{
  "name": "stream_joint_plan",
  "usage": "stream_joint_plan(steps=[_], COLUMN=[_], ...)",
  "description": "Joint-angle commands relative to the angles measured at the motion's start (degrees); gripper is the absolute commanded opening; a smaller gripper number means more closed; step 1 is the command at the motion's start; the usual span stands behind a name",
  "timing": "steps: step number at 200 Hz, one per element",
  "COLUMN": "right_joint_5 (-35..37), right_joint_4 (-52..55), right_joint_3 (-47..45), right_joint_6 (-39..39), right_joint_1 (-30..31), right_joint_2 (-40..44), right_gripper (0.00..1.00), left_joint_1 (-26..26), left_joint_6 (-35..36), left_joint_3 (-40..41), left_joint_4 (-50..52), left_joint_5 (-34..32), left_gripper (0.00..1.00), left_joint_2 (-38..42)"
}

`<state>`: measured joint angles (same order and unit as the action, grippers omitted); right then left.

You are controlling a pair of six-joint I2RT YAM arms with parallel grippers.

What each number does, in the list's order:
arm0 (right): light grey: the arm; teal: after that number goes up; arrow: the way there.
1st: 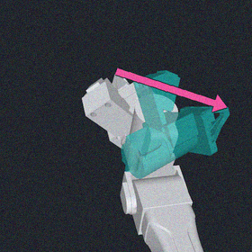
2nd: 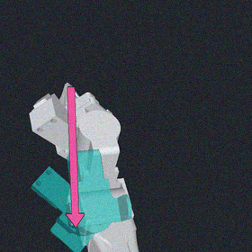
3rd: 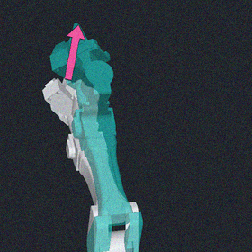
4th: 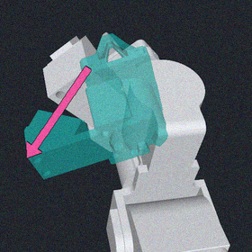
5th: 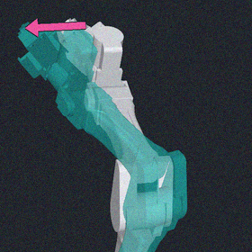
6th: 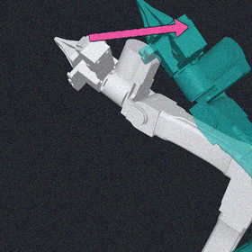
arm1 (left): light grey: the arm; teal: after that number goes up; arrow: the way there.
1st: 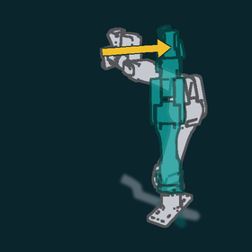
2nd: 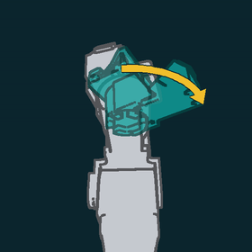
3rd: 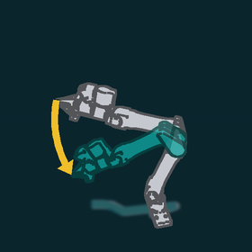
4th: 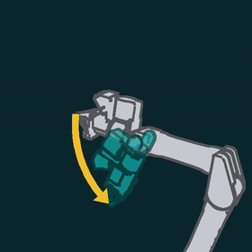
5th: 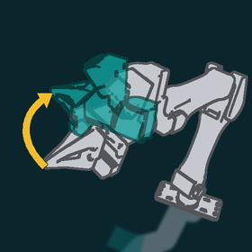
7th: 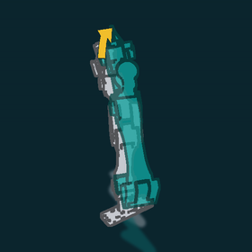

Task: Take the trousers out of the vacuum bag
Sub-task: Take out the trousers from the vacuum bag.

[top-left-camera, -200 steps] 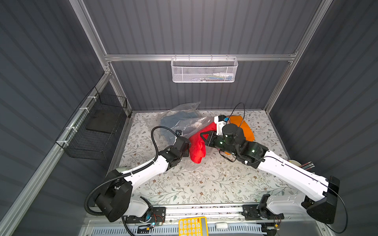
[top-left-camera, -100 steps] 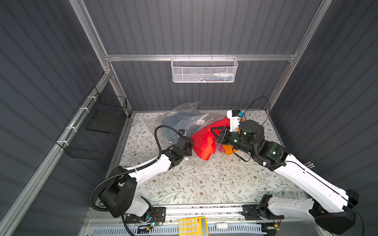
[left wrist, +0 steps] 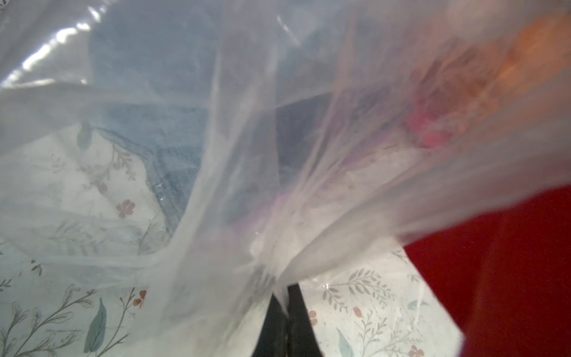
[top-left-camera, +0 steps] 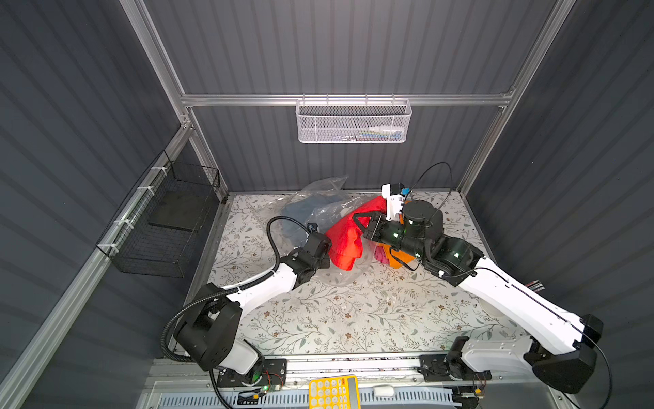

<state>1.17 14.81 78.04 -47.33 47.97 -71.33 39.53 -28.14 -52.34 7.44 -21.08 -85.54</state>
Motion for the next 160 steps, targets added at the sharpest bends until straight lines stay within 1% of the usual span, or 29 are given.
stream_joint_plan(steps=[1, 31, 48, 51, 61, 83, 127, 160], right_joint_5=[-2.96, -0.98, -0.14, -0.1, -0.07, -0.05, 3.67, 3.54], right_joint_4=[-14.44, -12.18, -11.85, -11.81, -11.95, -12.18, -10.42, -12.07], right_joint_3=[7.3, 8.79, 7.96, 7.68, 6.52, 2.0, -8.29, -12.27], right_joint_6=[2.16, 5.28, 6.08, 6.11, 5.9, 4.65, 2.49, 0.41], right_joint_1=[0.38, 0.37, 0.37, 0.37, 0.37, 0.37, 0.29, 0.29], right_joint_2=[3.96, 6.28, 6.88, 8.47, 9.54, 11.39, 17.75, 20.09], right_gripper=[0.0, 0.0, 0.0, 0.0, 0.0, 0.0, 0.0, 0.0], left_joint_1=[-1.29, -3.18, -4.08, -4.25, -4.77, -5.83, -7.52, -7.64], left_joint_6=[-0.25, 0.14, 0.75, 0.87, 1.22, 2.01, 3.34, 3.53], left_joint_3=[-1.04, -1.59, -2.69, -2.93, -3.6, -5.1, -7.0, -8.21], left_joint_4=[3.37, 3.69, 4.37, 4.41, 4.79, 5.52, 6.37, 6.87], left_joint_5=[1.37, 3.06, 4.05, 4.11, 4.52, 5.06, 5.5, 5.93], left_gripper=[0.0, 0.0, 0.0, 0.0, 0.0, 0.0, 0.0, 0.0], left_joint_2=[-1.98, -3.16, -3.91, -4.0, -4.26, -4.7, -5.33, -6.9])
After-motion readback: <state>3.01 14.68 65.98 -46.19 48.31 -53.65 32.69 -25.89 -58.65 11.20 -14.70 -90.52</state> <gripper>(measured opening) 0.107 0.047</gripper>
